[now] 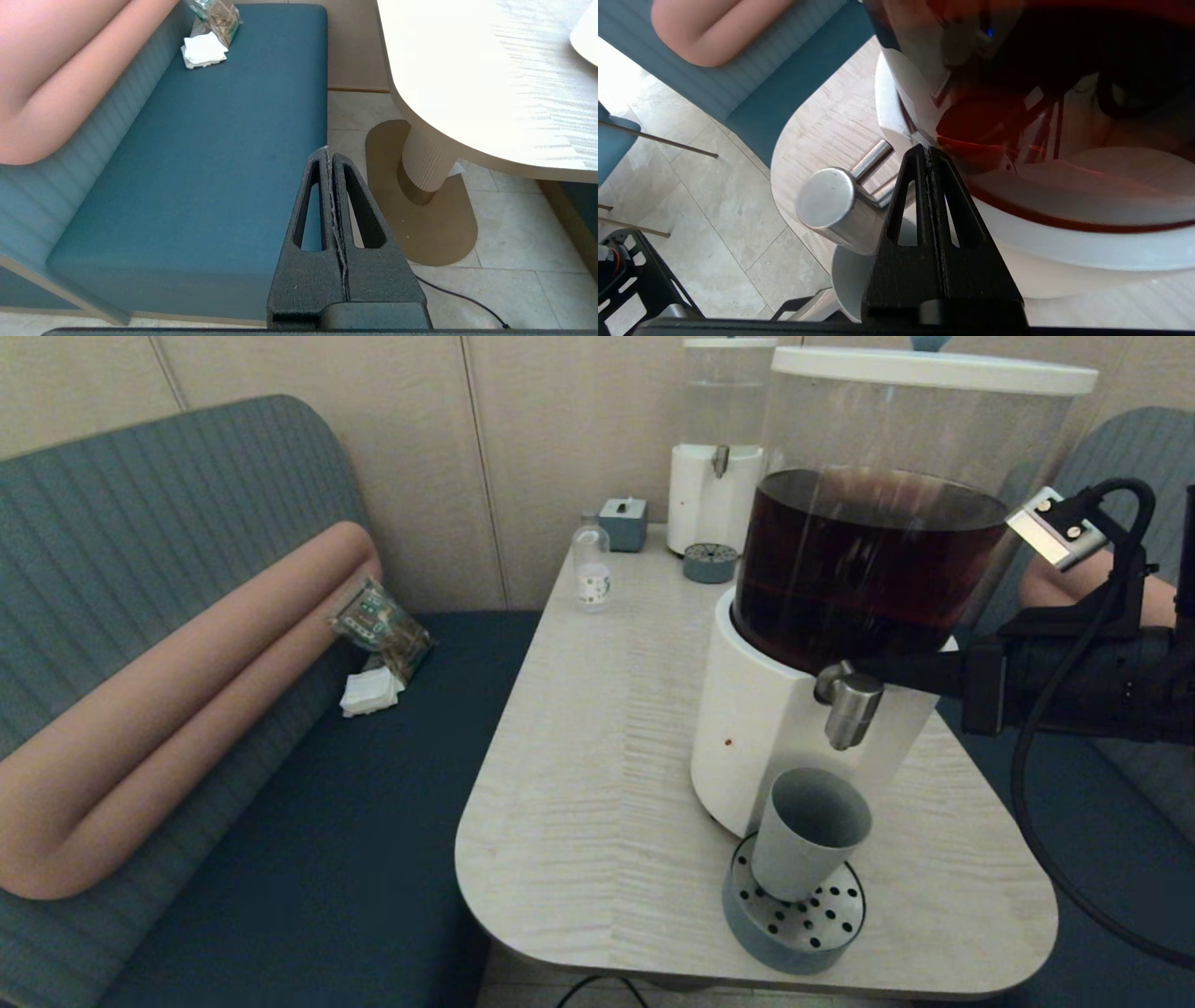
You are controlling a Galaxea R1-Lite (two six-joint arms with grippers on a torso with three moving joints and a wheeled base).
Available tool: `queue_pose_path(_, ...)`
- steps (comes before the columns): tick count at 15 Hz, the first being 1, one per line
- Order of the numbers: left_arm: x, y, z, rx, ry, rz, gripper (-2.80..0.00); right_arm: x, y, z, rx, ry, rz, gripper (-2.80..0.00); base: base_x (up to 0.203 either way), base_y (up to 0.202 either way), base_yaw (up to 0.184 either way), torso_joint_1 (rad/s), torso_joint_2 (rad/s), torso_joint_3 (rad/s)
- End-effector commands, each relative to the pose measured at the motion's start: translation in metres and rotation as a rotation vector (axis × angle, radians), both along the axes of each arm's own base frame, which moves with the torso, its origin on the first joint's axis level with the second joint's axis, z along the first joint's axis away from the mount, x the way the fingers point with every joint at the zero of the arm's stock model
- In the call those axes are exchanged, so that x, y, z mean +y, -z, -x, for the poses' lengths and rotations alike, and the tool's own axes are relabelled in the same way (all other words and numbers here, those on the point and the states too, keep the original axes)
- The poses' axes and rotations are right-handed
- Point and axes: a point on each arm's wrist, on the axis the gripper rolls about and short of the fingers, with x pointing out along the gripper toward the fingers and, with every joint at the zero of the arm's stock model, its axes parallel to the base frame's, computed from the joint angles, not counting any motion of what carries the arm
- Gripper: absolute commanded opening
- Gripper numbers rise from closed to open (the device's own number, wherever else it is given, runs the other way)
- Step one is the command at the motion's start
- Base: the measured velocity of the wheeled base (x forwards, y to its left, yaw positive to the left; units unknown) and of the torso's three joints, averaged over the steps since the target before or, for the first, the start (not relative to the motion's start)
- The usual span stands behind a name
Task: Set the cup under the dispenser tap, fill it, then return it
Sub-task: Turn on the faucet
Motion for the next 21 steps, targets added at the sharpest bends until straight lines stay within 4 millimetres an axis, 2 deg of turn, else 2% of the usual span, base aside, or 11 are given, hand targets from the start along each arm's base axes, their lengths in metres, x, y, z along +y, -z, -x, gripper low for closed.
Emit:
queue_pose_path(1, 0.0000, 0.0001, 0.0000, 0.001, 0.000, 0.001, -2.80, 0.0001, -0.0005, 0.0008, -0.005, -0.009, -0.005, -2.80, 0.000, 0.000, 0.000, 0.000, 0.00, 0.000)
queue_pose_path(21, 0.0000, 0.0001, 0.0000, 0.001, 0.000, 0.001, -2.80, 0.0031, 0.0062, 0.0024, -0.016, -0.123, -0.036, -2.80, 0.000, 0.000, 0.000, 0.000, 0.00, 0.000)
